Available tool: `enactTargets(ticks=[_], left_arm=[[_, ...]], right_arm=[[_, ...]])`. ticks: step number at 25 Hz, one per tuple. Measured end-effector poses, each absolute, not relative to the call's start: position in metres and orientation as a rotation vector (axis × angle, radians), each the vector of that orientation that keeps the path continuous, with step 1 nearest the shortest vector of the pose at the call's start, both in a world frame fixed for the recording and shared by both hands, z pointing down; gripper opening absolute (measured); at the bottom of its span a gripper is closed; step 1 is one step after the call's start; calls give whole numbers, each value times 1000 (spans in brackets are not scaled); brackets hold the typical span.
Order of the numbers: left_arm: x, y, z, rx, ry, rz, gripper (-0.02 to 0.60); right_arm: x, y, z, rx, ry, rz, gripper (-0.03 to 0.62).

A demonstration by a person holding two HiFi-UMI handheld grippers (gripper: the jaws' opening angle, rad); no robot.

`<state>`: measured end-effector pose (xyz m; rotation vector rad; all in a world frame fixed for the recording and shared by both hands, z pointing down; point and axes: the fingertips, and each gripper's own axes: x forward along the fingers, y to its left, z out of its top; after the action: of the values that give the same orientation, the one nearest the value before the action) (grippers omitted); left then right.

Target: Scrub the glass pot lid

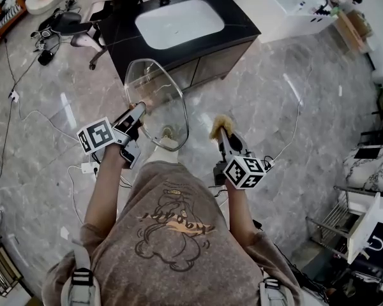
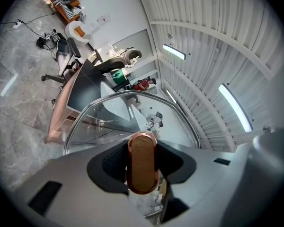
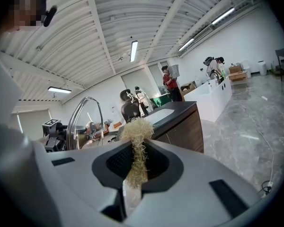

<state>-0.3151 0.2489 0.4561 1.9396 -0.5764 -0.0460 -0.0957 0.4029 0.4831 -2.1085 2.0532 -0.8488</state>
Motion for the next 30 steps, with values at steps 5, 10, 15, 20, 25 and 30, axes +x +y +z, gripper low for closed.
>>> enactTargets(ticks=[5, 10, 15, 20, 25, 30], left_arm=[[-295, 233, 466, 1937, -570, -39, 178], [-267, 199, 474, 1923, -564, -37, 178], [-232, 152, 479, 1922, -558, -23, 178], [-194, 97, 484, 1934, -581, 16, 178], [-159, 47, 484, 1906, -582, 51, 178], [-131, 7, 485, 1916, -573, 117, 178]], right_arm=[[-77, 392, 492, -2121, 2035, -853, 49], [-51, 366, 499, -2140, 2012, -864, 49], [-22, 322, 507, -2134, 2024, -882, 49], [9, 270, 514, -2124, 2031, -917, 49], [44, 219, 506, -2125, 2019, -937, 49], [74, 168, 497, -2119, 2031, -934, 48]])
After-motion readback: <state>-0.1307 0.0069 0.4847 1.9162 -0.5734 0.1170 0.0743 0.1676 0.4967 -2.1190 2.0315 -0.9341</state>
